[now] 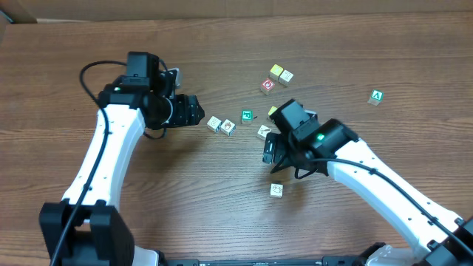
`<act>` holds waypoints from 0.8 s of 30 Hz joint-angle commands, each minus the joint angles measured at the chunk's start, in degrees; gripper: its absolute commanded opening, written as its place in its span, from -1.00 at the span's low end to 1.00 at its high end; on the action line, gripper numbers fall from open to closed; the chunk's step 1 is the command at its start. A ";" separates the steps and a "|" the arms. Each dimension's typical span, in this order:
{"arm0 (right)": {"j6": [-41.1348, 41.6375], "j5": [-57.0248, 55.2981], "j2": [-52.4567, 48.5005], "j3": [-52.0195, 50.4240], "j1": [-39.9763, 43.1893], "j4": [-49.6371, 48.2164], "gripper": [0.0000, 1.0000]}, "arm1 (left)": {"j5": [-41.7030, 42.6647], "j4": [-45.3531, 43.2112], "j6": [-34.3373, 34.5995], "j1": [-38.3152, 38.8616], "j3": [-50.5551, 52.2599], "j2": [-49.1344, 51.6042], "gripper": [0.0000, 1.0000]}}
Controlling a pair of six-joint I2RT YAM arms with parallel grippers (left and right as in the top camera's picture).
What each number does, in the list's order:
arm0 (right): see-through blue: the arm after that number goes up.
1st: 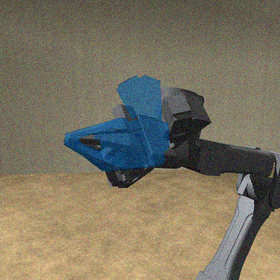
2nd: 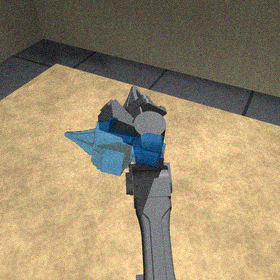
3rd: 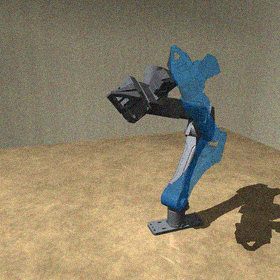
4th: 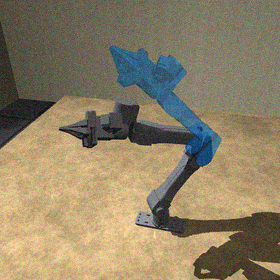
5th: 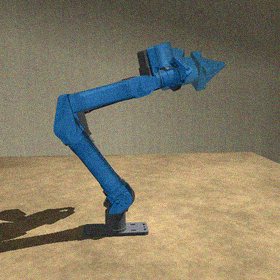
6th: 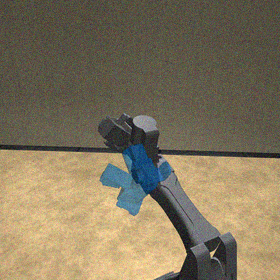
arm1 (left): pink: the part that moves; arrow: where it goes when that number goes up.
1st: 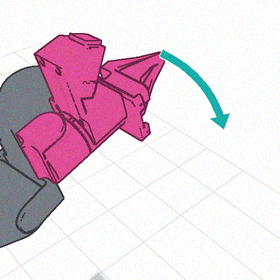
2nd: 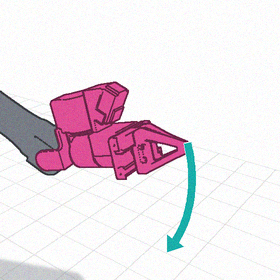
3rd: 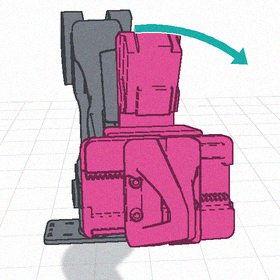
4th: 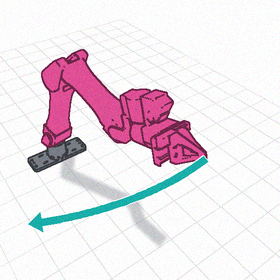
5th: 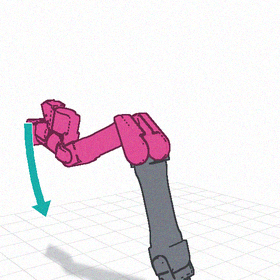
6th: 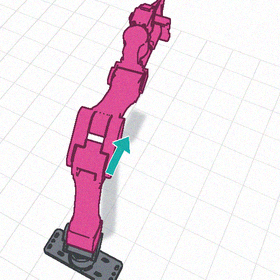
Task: Flip 5 blocks
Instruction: 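Carry the '0' block toward the front and set it down, then reach the left gripper to the white '7' acorn block and grasp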
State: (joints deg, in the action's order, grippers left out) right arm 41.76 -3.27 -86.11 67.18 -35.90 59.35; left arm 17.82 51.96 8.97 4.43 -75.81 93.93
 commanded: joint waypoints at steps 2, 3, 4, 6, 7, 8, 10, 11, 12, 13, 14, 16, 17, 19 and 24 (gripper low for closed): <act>-2.29 1.11 1.62 5.40 1.16 3.21 1.00 | 1.51 -2.91 -7.89 5.07 -1.16 5.42 0.35; -3.23 1.77 2.01 5.86 1.16 3.58 1.00 | 1.44 -3.78 -8.81 5.99 -1.16 6.29 0.37; -3.76 2.16 2.51 6.21 1.16 4.04 1.00 | 1.44 -4.79 -10.08 6.95 -1.16 7.23 0.42; -4.63 3.23 3.56 6.47 1.16 4.72 1.00 | 1.27 -7.08 -12.11 8.44 -1.16 8.85 0.43; -4.74 3.87 4.26 6.47 1.16 5.31 1.00 | 1.14 -8.13 -13.16 9.09 -1.16 9.64 0.46; -4.76 4.35 4.90 6.47 1.16 6.05 1.00 | 0.07 -9.18 -13.27 9.77 -1.16 10.60 0.47; -4.74 4.50 5.81 6.47 1.16 7.48 1.00 | -0.44 -10.38 -13.31 10.60 -1.16 12.35 0.45; -4.74 4.50 6.25 6.47 1.16 8.22 1.00 | -0.42 -10.97 -13.29 10.93 -1.18 13.46 0.42; -4.74 4.50 6.60 6.47 1.16 8.72 1.00 | -0.39 -11.43 -13.29 11.13 -1.18 14.36 0.38; -4.74 4.48 6.99 6.47 1.16 9.18 1.00 | -0.39 -11.85 -13.29 11.32 -1.18 15.28 0.36; -4.74 4.50 7.28 6.47 1.16 9.40 1.00 | -0.39 -12.33 -13.29 11.50 -1.18 16.22 0.36; -4.74 4.66 7.87 6.47 1.16 9.79 1.00 | 0.00 -13.03 -13.31 11.82 -1.18 17.66 0.34; -4.74 4.92 8.02 6.47 1.16 9.92 1.00 | 0.26 -13.27 -13.31 12.00 -1.18 18.29 0.34; -4.72 5.14 8.11 6.47 1.16 10.27 1.00 | 0.48 -13.55 -13.38 12.59 -1.18 19.41 0.32; -4.72 5.55 8.11 6.47 1.16 10.60 1.00 | 1.70 -14.78 -14.60 14.80 -1.20 21.11 0.33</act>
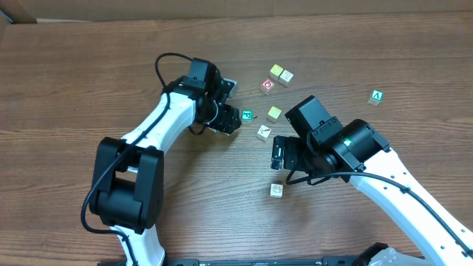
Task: Flip 5 blocks
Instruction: 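Reach the left gripper to the white '7' acorn block and grasp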
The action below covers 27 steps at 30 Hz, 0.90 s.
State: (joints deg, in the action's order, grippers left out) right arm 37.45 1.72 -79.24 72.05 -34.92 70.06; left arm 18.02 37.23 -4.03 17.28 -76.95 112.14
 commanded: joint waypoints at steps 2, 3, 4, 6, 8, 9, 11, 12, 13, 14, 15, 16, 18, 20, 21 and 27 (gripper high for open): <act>-0.44 0.57 1.25 1.60 0.17 -0.11 1.00 | 1.53 -0.46 -1.62 2.75 -0.07 2.91 0.32; -0.44 0.57 1.25 1.60 0.17 -0.11 1.00 | 1.53 -0.50 -1.62 3.10 -0.09 2.89 0.32; -0.44 0.57 1.25 1.60 0.17 -0.11 1.00 | 1.53 -0.46 -1.60 3.74 -0.15 2.89 0.29; -0.42 0.57 1.25 1.60 0.17 -0.11 1.00 | 1.51 -0.17 -1.57 4.17 -0.15 2.89 0.23; -0.44 0.57 1.25 1.57 0.17 -0.09 1.00 | 1.46 0.24 -1.55 4.46 -0.15 2.89 0.21; -0.44 0.57 1.25 1.57 0.17 -0.09 1.00 | 1.18 0.37 -1.49 4.50 -0.15 2.89 0.21; -0.44 0.57 1.25 1.57 0.17 -0.09 1.00 | 0.83 0.39 -0.61 4.50 -0.15 2.89 0.20; -0.44 0.57 1.25 1.57 0.17 -0.09 1.00 | 0.83 0.42 -0.31 4.50 -0.15 2.89 0.20; -0.44 0.57 1.25 1.57 0.17 -0.04 1.00 | 0.63 0.39 0.15 4.48 -0.15 2.89 0.21; -0.42 0.59 1.25 1.57 0.17 -0.02 1.00 | 0.00 0.42 0.59 4.48 -0.15 2.89 0.25; -0.44 0.59 1.25 1.57 0.17 0.00 1.00 | -1.29 0.57 1.29 4.48 -0.15 2.89 0.27; -0.42 0.61 1.25 1.57 0.17 0.13 1.00 | -2.80 0.96 1.73 4.48 -0.15 2.89 0.27; -0.44 0.74 1.25 1.57 0.17 0.44 1.00 | -5.20 2.05 2.14 4.48 -0.15 2.89 0.22; -0.44 0.94 1.25 1.57 0.17 0.61 1.00 | -6.14 3.28 2.12 4.48 -0.15 2.89 0.15; -0.42 0.96 1.25 1.57 0.17 0.61 1.00 | -6.40 3.74 2.14 4.48 -0.15 2.89 0.12; -0.17 0.98 1.25 1.57 0.15 0.79 1.00 | -6.64 4.48 3.85 4.48 -0.15 2.89 -0.20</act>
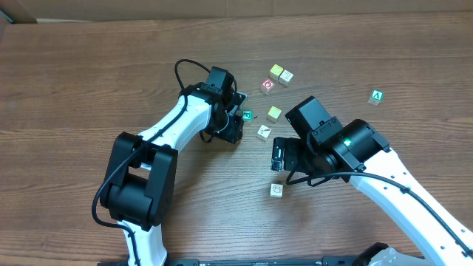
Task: Flip 5 blocks
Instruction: 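Reach the left gripper to the white '7' acorn block and grasp, then carry the '7' block down beside the '0' block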
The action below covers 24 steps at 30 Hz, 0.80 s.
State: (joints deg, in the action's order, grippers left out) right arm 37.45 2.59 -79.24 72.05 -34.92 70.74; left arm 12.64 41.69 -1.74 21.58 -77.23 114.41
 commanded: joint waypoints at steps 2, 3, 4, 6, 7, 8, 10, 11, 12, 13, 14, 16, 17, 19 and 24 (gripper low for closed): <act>-0.17 0.11 1.25 1.57 0.17 0.33 1.00 | -1.27 -0.11 2.21 0.17 0.13 0.61 -0.39; -0.17 0.11 1.25 1.57 0.17 0.42 1.00 | -1.29 -0.17 2.71 0.17 0.13 0.61 -0.45; -0.17 0.11 1.25 1.57 0.17 0.48 1.00 | -1.36 -0.24 3.30 0.17 0.13 0.61 -0.51; -0.17 0.11 1.25 1.57 0.17 0.55 1.00 | -2.29 -0.17 4.85 0.17 0.13 0.61 -0.70; -0.17 0.11 1.25 1.57 0.17 0.55 1.00 | -3.08 -0.11 5.92 0.17 0.13 0.61 -0.76; -0.17 0.11 1.25 1.57 0.17 0.52 1.00 | -3.98 0.04 7.08 0.17 0.13 0.61 -0.77; 0.04 0.09 1.25 1.57 0.17 0.57 1.00 | -4.26 0.94 8.61 0.13 0.13 0.50 -0.84; 0.02 0.07 1.25 1.57 0.17 0.55 1.00 | -4.26 1.49 9.18 0.13 0.13 0.22 -0.91; 0.02 -0.04 1.25 1.57 0.17 0.55 1.00 | -4.26 2.01 9.55 0.13 0.13 -0.04 -0.92; 0.04 -0.09 1.25 1.57 0.17 0.55 1.00 | -4.20 2.62 9.86 0.13 0.13 -0.61 -0.92; 0.02 -0.09 1.25 1.57 0.17 0.57 1.00 | -4.20 3.17 10.29 0.15 0.13 -1.20 -0.91; 0.02 -0.13 1.25 1.57 0.17 0.61 1.00 | -3.85 4.31 10.86 0.15 0.13 -3.04 -0.91; 0.02 -0.15 1.25 1.57 0.28 0.70 1.00 | -3.63 5.01 11.02 0.15 0.13 -4.26 -0.91; 0.11 -0.48 1.25 1.57 0.90 1.05 1.00 | -3.58 7.45 11.76 0.26 0.15 -7.41 -0.91; 0.61 -1.62 1.25 1.51 4.31 3.54 1.00 | -2.75 13.44 12.94 1.14 1.97 -15.96 -0.91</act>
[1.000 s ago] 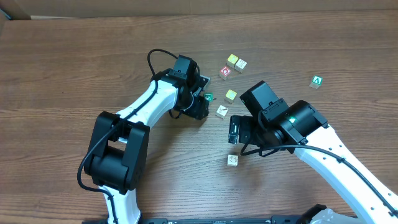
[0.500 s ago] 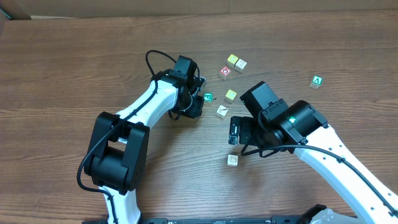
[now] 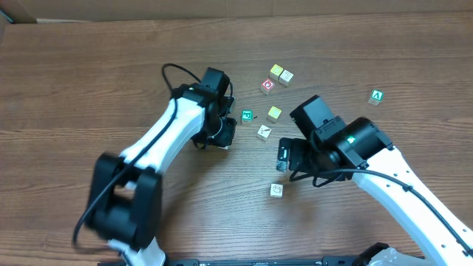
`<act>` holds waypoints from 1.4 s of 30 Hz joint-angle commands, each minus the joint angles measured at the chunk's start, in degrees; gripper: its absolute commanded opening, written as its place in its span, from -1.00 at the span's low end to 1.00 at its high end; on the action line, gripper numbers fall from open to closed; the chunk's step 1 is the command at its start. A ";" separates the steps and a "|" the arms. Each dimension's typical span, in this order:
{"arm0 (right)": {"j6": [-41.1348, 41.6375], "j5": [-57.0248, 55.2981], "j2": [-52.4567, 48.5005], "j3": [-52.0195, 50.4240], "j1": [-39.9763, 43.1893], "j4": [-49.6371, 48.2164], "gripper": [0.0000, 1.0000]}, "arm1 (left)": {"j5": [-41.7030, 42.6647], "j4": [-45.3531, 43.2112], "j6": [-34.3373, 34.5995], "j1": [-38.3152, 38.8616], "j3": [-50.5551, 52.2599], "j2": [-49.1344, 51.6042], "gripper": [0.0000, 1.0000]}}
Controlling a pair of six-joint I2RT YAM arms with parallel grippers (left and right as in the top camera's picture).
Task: Flip 5 blocks
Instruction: 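Carry the '7' block down beside the '0' block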
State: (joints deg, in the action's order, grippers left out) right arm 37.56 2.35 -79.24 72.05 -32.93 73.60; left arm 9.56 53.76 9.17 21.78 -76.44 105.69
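Note:
Only the overhead view is given. My left gripper (image 3: 222, 133) points down at the table left of the green block (image 3: 247, 116); the arm is blurred and its jaws are hidden. Any block beneath it is covered. A white block (image 3: 264, 132) lies between the two arms, with a yellow-green block (image 3: 274, 113) behind it. My right gripper (image 3: 283, 154) hovers just right of the white block and above another white block (image 3: 276, 190); its jaws are not readable.
A red block (image 3: 267, 86), a yellow block (image 3: 276, 71) and a pale block (image 3: 286, 76) sit in a cluster at the back. A green block with a letter (image 3: 377, 97) lies alone at the far right. A black cable loops off the left arm (image 3: 171, 70).
My left gripper has shifted a little left and towards the front, away from the green block. My right arm has moved slightly to the right. The visible blocks lie where they were.
My left gripper first stood left of two white blocks that lay side by side. Then it was over them, hiding them, then closer to the green block, and now slightly back. My right arm drew back, uncovering the yellow-green block, and has stayed near the white block.

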 commanded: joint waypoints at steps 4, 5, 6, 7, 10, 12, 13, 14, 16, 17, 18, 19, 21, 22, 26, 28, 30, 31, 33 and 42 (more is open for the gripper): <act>-0.57 -1.40 1.25 1.51 4.15 1.70 1.00 | 0.48 0.52 4.46 3.45 7.85 -14.95 -0.91; -0.59 -1.44 1.25 1.51 4.31 2.03 1.00 | 0.46 -0.31 5.92 4.31 10.36 -16.87 -0.91; -0.59 -1.70 1.25 1.46 4.31 2.47 1.00 | 0.50 -1.44 7.85 5.18 13.22 -18.84 -0.91; -0.57 -1.88 1.25 1.46 4.31 2.86 1.00 | 0.50 -2.84 9.86 6.10 16.20 -20.63 -0.91; -0.57 -2.29 1.25 1.44 4.31 4.20 1.00 | 0.87 -7.67 16.72 8.90 25.03 -25.22 -0.91; -0.59 -2.32 1.25 1.44 4.31 4.61 1.00 | 1.03 -11.23 21.14 11.10 30.27 -27.71 -0.92; -0.59 -2.29 1.25 1.44 4.31 4.74 1.00 | 1.09 -12.90 22.93 12.20 32.26 -28.57 -0.92; -0.59 -2.29 1.25 1.44 4.28 4.79 1.00 | 1.38 -14.62 24.70 13.40 34.12 -29.31 -0.92; -0.59 -2.29 1.25 1.44 4.28 4.79 1.00 | 2.05 -18.12 27.10 15.80 36.74 -29.94 -0.91; -0.59 -2.29 1.25 1.44 4.28 4.76 1.00 | 2.05 -19.34 28.09 16.68 37.33 -29.92 -0.91; -0.59 -2.27 1.25 1.44 4.28 4.79 1.00 | 2.08 -21.05 28.92 17.68 37.88 -29.77 -0.91; -0.57 -2.27 1.25 1.44 4.28 4.79 1.00 | 2.08 -22.40 29.05 18.56 38.10 -29.59 -0.92; -0.57 -2.27 1.25 1.44 4.28 4.81 1.00 | 1.86 -25.14 30.01 20.28 38.14 -28.83 -0.92; -0.57 -2.25 1.25 1.44 4.28 4.83 1.00 | 1.81 -26.25 30.82 20.85 38.14 -28.37 -0.92; -0.57 -2.25 1.25 1.42 4.28 5.42 1.00 | 0.55 -29.03 32.94 21.75 38.14 -26.08 -0.92; -0.57 -2.27 1.25 1.42 4.28 5.62 1.00 | 0.55 -30.21 33.07 21.75 38.14 -24.55 -0.91; -0.55 -2.27 1.25 1.42 4.28 5.60 1.00 | 1.25 -31.65 33.11 21.77 38.14 -22.36 -0.92; -0.55 -2.27 1.25 1.42 4.28 5.57 1.00 | 1.75 -32.06 33.09 21.77 38.14 -21.62 -0.92; -0.55 -2.27 1.25 1.42 4.28 5.55 1.00 | 2.16 -33.35 33.09 21.81 38.14 -20.22 -0.92; -0.55 -2.27 1.25 1.42 4.28 5.14 1.00 | 2.51 -37.38 33.07 22.32 38.14 -18.69 -0.91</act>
State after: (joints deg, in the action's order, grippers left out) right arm 37.28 0.99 -79.24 72.07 -28.86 79.05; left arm 11.64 17.34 41.67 43.55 -38.50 86.06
